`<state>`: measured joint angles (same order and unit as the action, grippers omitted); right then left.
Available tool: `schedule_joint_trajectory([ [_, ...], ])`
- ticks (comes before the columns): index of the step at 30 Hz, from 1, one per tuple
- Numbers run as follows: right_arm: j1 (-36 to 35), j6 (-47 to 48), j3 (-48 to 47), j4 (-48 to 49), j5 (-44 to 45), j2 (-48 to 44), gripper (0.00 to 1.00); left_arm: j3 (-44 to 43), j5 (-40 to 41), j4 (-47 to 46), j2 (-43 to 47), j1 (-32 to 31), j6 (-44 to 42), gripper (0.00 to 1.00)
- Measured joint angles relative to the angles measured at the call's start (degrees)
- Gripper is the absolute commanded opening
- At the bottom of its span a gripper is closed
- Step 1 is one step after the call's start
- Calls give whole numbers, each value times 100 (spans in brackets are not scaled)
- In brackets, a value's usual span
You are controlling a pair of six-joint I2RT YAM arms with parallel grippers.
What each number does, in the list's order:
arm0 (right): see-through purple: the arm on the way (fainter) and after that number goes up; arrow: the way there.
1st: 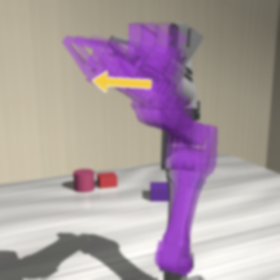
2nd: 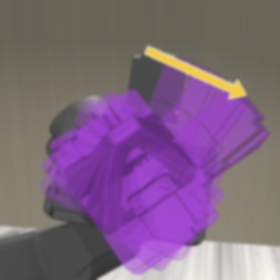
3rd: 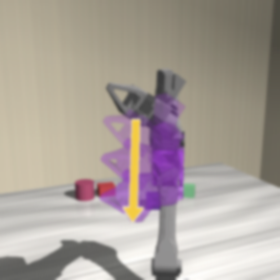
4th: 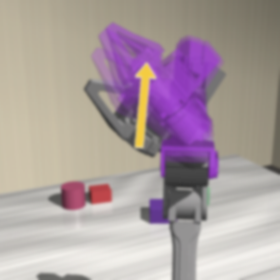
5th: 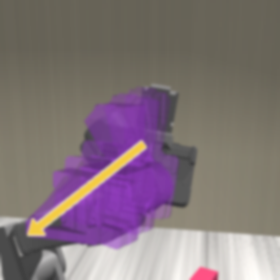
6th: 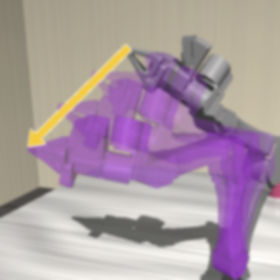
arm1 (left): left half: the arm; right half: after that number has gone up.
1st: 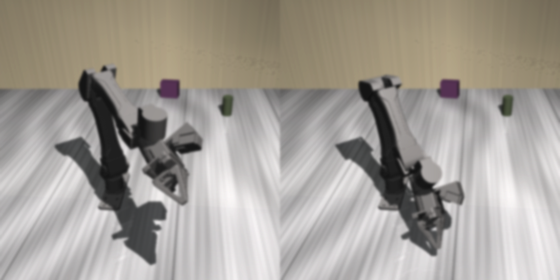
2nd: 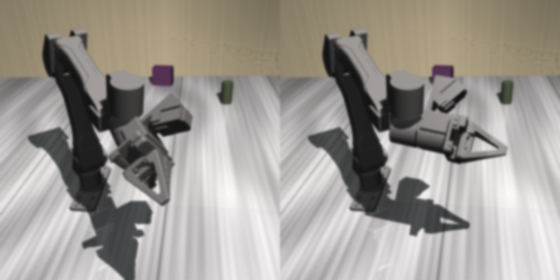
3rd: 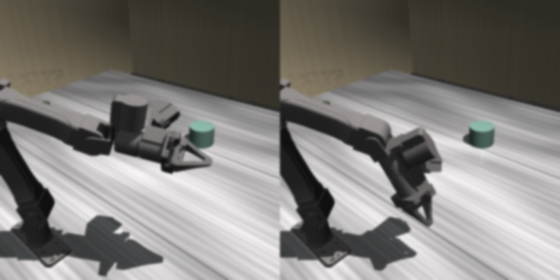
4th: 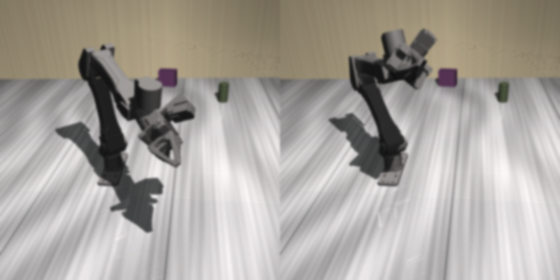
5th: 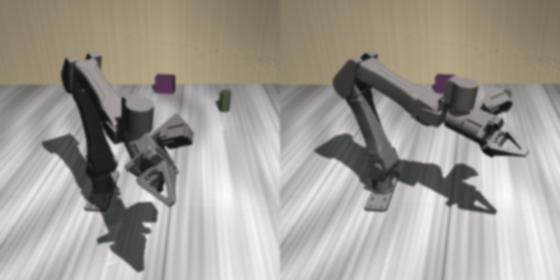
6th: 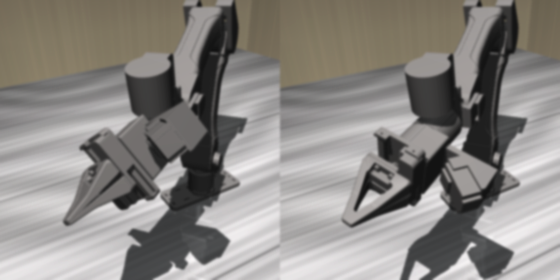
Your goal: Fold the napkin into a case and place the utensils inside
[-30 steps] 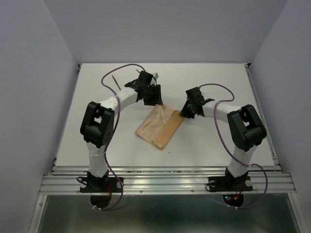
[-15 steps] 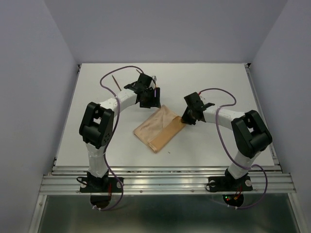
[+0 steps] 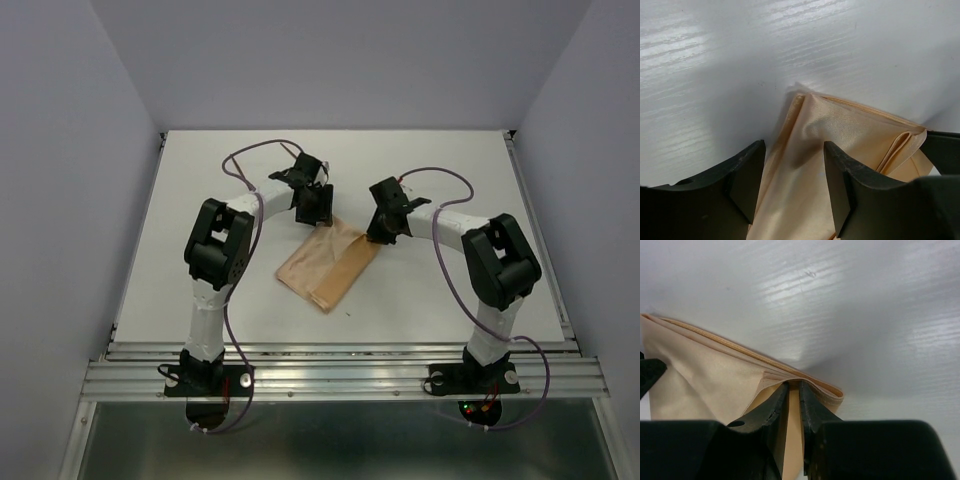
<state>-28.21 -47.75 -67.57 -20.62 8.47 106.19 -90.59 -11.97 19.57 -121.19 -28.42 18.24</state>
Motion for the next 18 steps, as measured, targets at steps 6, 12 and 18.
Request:
schedule_joint_trajectory([
  [6, 0, 39, -293, 11, 9, 251, 19, -138, -118, 50, -166, 0, -63, 55],
  [12, 0, 24, -321, 11, 15, 273, 19, -243, -273, 87, -260, 2, -116, 46],
  [18, -13, -61, -317, 9, 22, 273, 19, -319, -461, 90, -363, -2, -125, 5],
])
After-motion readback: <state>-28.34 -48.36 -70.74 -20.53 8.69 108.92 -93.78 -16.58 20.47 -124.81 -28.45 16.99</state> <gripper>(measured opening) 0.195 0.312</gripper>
